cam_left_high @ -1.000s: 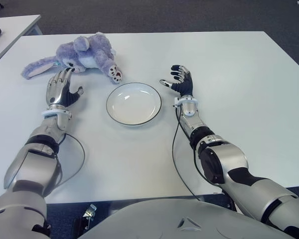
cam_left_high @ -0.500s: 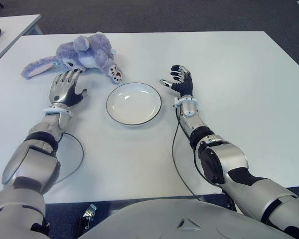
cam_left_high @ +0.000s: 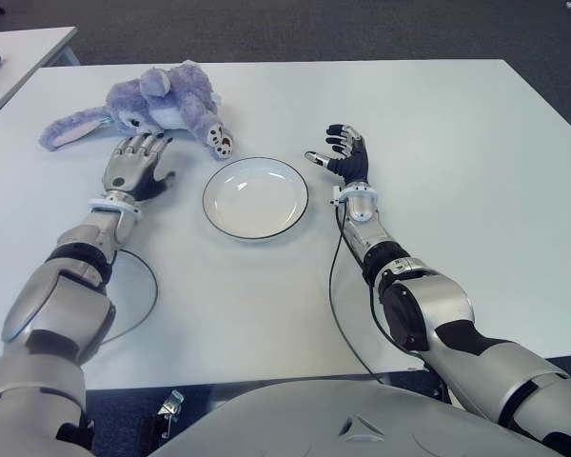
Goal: Put the doll into the plate.
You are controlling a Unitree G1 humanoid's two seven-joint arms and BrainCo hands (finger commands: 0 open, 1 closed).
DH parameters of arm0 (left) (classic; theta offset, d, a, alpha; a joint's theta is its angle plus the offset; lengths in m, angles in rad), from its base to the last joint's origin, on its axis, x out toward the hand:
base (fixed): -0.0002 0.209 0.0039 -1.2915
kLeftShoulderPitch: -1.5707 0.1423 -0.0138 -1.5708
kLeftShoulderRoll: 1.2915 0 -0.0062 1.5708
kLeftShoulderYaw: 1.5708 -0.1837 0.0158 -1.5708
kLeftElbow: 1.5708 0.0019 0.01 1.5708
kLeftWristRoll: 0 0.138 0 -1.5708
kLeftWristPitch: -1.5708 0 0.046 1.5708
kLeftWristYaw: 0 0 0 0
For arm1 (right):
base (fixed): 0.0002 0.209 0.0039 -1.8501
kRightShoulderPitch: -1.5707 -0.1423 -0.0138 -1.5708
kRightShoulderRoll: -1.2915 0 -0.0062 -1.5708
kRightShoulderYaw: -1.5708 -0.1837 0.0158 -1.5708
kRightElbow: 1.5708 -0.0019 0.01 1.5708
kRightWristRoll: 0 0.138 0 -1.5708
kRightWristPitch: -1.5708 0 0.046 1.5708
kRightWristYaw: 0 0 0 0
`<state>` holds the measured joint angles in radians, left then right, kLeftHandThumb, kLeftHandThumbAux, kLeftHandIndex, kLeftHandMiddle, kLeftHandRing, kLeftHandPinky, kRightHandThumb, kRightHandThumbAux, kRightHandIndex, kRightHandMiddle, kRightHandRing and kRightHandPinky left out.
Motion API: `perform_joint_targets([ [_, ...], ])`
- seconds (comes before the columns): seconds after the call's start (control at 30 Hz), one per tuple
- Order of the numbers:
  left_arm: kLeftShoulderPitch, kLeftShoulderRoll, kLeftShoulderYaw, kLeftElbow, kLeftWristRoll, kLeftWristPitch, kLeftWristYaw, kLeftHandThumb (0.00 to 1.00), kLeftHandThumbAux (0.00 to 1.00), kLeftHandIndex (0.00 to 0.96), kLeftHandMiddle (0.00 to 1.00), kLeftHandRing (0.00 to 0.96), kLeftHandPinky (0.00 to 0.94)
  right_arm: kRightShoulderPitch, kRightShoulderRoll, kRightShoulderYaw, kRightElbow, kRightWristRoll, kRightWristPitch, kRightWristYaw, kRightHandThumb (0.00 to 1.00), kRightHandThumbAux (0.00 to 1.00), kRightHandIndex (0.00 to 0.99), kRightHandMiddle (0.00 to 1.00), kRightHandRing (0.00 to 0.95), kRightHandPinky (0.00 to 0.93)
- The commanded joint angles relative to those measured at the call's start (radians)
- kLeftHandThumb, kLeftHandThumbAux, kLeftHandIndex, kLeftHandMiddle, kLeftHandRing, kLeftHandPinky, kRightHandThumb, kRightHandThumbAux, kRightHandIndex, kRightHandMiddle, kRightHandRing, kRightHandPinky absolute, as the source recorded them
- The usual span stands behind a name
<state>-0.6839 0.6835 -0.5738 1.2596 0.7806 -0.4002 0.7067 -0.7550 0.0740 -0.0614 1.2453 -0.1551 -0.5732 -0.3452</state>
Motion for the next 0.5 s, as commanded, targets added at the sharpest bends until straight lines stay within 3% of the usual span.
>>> perform_joint_targets([
  [0.03,-0.098,0.009,-0.028,0.000,0.042,-0.006,-0.087,0.366,0.546,0.000,0.082,0.065,0.001,0.219,0.072,0.003,0.118,-0.014,0.041,0.010,0.000,0.945,0.282,0.298,0.289,0.229],
  [0.5,-0.186,0.018,0.014,-0.010,0.013,-0.001,-0.091,0.342,0.489,0.000,0.099,0.084,0.005,0.216,0.071,-0.011,0.118,-0.002,0.053,0.035,0.000,0.964,0.273,0.289,0.275,0.225],
])
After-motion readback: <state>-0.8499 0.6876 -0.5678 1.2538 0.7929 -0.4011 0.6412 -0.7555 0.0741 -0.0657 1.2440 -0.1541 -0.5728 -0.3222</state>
